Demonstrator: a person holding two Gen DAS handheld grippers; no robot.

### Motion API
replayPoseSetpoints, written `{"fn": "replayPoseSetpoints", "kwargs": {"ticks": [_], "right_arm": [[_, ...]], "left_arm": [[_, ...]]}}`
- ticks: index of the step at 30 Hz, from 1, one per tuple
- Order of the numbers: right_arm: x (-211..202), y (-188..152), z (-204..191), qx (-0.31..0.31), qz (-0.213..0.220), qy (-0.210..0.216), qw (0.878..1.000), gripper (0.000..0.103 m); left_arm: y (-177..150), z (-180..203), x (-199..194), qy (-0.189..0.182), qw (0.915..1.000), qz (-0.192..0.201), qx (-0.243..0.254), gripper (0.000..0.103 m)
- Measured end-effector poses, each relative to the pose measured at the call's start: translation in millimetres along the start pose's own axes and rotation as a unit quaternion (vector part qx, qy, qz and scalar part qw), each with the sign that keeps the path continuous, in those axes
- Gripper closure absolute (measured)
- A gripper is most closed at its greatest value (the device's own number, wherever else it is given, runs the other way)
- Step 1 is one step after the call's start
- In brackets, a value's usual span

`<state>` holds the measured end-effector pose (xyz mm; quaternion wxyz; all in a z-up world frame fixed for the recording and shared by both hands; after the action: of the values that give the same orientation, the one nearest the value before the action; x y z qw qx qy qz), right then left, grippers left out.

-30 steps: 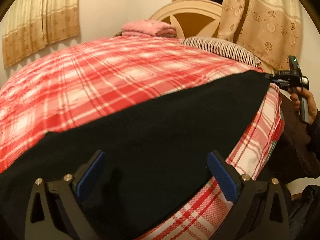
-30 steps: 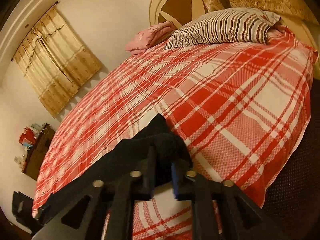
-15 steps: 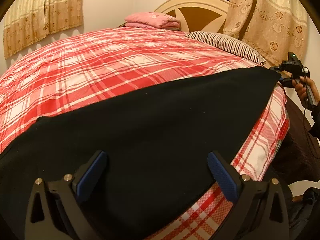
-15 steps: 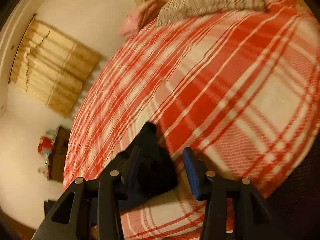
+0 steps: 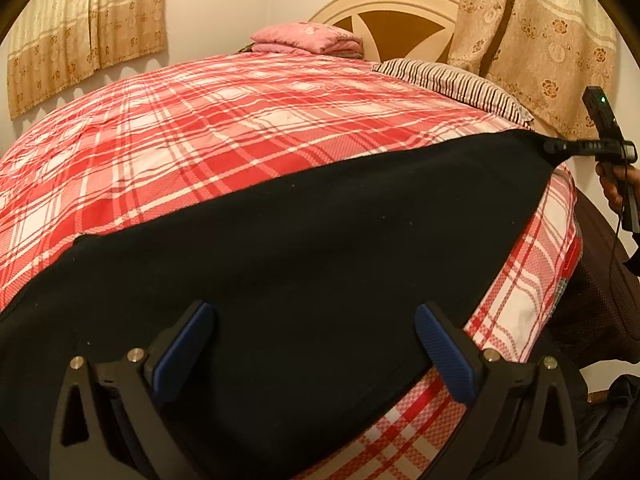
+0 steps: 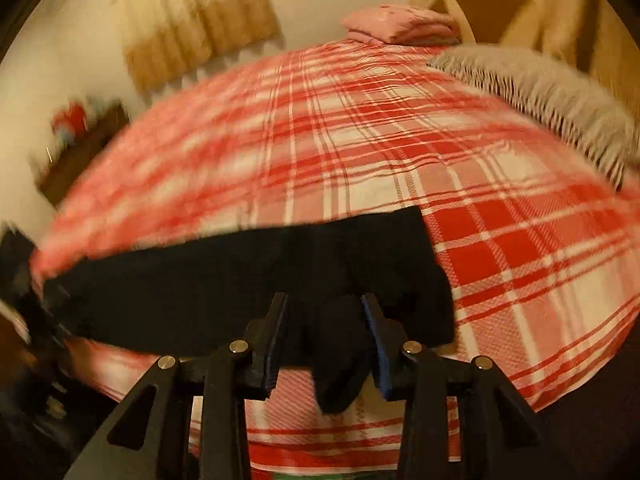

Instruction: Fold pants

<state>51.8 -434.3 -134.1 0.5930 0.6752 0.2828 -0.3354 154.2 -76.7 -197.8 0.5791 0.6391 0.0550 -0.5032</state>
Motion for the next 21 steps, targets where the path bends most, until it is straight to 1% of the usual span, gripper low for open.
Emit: {"fn": "replayPoseSetpoints", "kwargs": {"ticks": [1, 3, 4, 5, 6, 7, 9, 10, 12, 13, 15, 17, 19, 21], "right_arm": [[1.7, -1.6, -1.5, -0.012, -0.004, -0.017, 1.000, 0.065], [-2.8, -2.2, 5.4, 0.000, 0.005, -0.014, 1.000, 0.065], [-10.7, -0.8, 11.2, 0.012, 0.022, -0.011, 1.000, 0.065], [-21.7, -1.9, 17.7, 0.026, 0.042, -0.004, 0.999, 0.065], [-29.6, 0.0, 24.6, 0.045, 0.060, 0.014, 0.997, 0.065], [-36.5, 2.3, 35.7, 0.078, 0.074, 0.048, 0.993, 0.065], [-33.0, 5.7, 49.3, 0.120, 0.065, 0.077, 0.988, 0.065], [-26.7, 6.3, 55.6, 0.132, 0.055, 0.068, 0.987, 0.065], [-13.5, 5.3, 57.7, 0.133, 0.030, 0.047, 0.990, 0.065], [-11.4, 4.3, 53.6, 0.130, 0.027, 0.051, 0.990, 0.065], [-12.4, 1.8, 34.8, 0.107, 0.039, 0.076, 0.991, 0.065], [-17.4, -2.3, -2.6, 0.043, 0.051, 0.106, 0.992, 0.065], [-20.1, -8.5, -37.3, -0.020, 0.053, 0.133, 0.989, 0.065], [-18.2, -13.0, -53.3, -0.048, 0.046, 0.144, 0.987, 0.065]], "left_arm": [[0.1, -0.3, 0.0, -0.001, 1.0000, 0.000, 0.000, 0.000], [-0.1, -1.1, -0.3, -0.002, 1.0000, 0.000, -0.002, 0.000], [-0.3, -1.4, -0.3, -0.003, 1.0000, 0.000, -0.002, 0.000], [-0.5, -1.5, -0.2, -0.003, 1.0000, 0.000, -0.001, 0.000], [-0.7, -1.0, 0.2, -0.002, 1.0000, 0.001, 0.000, 0.000], [-0.8, -0.7, 0.5, 0.000, 1.0000, 0.001, 0.001, 0.000], [-1.0, 0.4, 0.8, 0.002, 1.0000, 0.001, 0.002, 0.000], [-1.1, 0.4, 0.8, 0.003, 1.0000, 0.002, 0.002, 0.000], [-1.1, 0.5, -0.3, 0.003, 1.0000, 0.002, 0.001, 0.000], [-1.3, 0.4, -0.7, 0.003, 1.0000, 0.002, 0.000, 0.000], [-1.2, 0.5, -0.1, 0.001, 1.0000, 0.002, -0.001, 0.000], [-0.8, 0.9, 0.5, 0.003, 1.0000, 0.001, 0.001, 0.000], [-1.0, 1.4, 0.6, 0.006, 1.0000, 0.000, 0.005, 0.000], [-1.1, 0.8, 0.4, 0.006, 1.0000, -0.001, 0.005, 0.000]]}}
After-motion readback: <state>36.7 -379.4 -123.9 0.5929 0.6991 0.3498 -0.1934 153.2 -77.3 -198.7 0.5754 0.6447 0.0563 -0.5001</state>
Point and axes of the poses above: each gripper's, at about its wrist camera, not at the fingertips, and x roughly the way its jaws point, z to its right, y to its top, the point moved 2 cm from there along x, roughly the way its jaws point, and after that the axes turned 5 degrees about -x, right-handed, at the moved point
